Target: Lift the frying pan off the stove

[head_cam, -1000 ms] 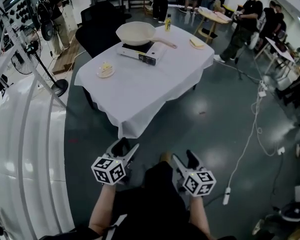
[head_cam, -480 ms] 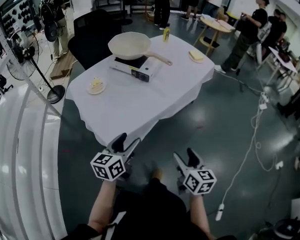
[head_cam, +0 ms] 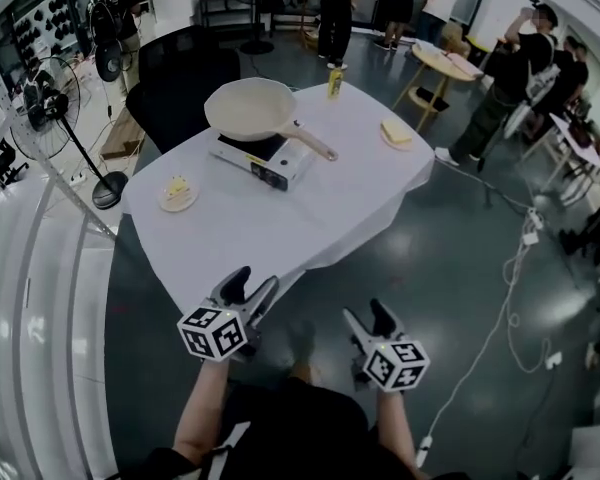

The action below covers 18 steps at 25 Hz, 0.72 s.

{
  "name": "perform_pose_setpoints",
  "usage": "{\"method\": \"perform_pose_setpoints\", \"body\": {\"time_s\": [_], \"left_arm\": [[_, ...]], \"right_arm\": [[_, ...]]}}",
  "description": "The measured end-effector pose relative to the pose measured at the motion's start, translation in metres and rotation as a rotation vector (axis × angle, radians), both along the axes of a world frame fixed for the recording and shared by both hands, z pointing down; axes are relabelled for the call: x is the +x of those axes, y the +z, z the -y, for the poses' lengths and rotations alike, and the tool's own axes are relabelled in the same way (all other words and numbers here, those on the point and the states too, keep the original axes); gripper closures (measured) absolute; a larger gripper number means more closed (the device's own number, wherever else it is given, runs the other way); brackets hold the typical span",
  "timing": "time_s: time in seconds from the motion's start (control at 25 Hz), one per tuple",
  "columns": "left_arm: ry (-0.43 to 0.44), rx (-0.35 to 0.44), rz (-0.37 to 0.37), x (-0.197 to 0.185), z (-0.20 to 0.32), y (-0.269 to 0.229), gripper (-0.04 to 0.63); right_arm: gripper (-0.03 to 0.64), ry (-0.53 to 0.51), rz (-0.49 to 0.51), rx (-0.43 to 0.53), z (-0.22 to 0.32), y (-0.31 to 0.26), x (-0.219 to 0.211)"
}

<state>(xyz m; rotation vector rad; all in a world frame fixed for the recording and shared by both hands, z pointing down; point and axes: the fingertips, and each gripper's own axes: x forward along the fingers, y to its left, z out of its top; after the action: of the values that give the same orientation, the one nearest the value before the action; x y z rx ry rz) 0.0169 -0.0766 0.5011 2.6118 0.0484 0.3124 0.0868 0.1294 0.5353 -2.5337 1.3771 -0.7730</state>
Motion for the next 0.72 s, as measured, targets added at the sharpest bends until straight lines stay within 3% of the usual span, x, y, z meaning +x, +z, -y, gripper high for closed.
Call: {"method": "perform_pose_setpoints", "body": {"time_s": [0.32, 0.72], "left_arm": [[-0.017, -0.016, -0.012, 0.049, -0.005, 0.006, 0.307], [-0.011, -0.068, 0.048, 0.044, -0.018, 0.036, 0.307]], "right_arm": [[0.308, -0.016, -0.002, 0.022, -0.002, 0.007, 0.049], [0.308, -0.011, 0.079, 0.005, -0.013, 0.039, 0.039]]}}
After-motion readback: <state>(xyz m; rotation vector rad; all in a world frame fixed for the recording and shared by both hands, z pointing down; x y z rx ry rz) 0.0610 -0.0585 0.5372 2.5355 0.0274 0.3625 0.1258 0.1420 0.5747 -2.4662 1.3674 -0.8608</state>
